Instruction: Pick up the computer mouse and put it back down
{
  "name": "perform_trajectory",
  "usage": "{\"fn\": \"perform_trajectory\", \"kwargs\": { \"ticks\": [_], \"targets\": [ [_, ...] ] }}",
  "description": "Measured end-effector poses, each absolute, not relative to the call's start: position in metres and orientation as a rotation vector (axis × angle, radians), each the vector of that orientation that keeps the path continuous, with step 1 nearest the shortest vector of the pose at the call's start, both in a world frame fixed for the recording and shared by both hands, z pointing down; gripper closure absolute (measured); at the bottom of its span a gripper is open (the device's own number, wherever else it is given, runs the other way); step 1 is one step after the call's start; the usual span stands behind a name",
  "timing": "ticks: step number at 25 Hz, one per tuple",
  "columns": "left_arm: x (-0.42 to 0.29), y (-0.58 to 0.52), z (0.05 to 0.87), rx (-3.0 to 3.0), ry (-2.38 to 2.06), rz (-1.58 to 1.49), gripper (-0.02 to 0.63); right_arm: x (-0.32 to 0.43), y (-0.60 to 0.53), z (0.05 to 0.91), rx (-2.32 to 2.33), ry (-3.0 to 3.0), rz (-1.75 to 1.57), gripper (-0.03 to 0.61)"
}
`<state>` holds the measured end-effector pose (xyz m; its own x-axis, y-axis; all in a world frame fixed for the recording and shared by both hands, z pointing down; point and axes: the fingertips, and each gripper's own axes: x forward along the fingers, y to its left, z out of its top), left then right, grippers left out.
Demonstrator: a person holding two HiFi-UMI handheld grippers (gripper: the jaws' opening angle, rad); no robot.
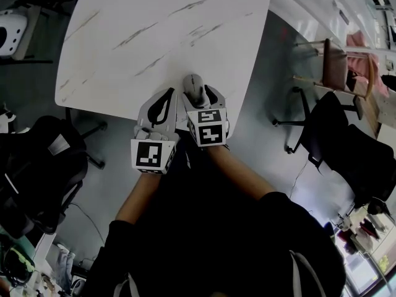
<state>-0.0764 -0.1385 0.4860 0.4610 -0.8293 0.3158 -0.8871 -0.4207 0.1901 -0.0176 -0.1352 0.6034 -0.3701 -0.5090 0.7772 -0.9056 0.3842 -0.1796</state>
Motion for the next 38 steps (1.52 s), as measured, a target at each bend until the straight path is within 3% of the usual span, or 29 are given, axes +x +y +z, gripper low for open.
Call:
{"fn": "perform_trajectory", "kwargs": {
  "ticks": [23, 38],
  "targets": [
    [-0.084, -0.138, 0.493, 2.359, -1.455, 0.245, 0.606, -0.019, -0.134, 0.626, 1.180, -1.897, 0.788, 0.319],
    [-0.078, -0.135, 0.490, 2.379, -1.443, 0.256, 0.606, -0.007, -0.144, 0.586, 1.288, -2.028, 0.851, 0.319]
  ]
}}
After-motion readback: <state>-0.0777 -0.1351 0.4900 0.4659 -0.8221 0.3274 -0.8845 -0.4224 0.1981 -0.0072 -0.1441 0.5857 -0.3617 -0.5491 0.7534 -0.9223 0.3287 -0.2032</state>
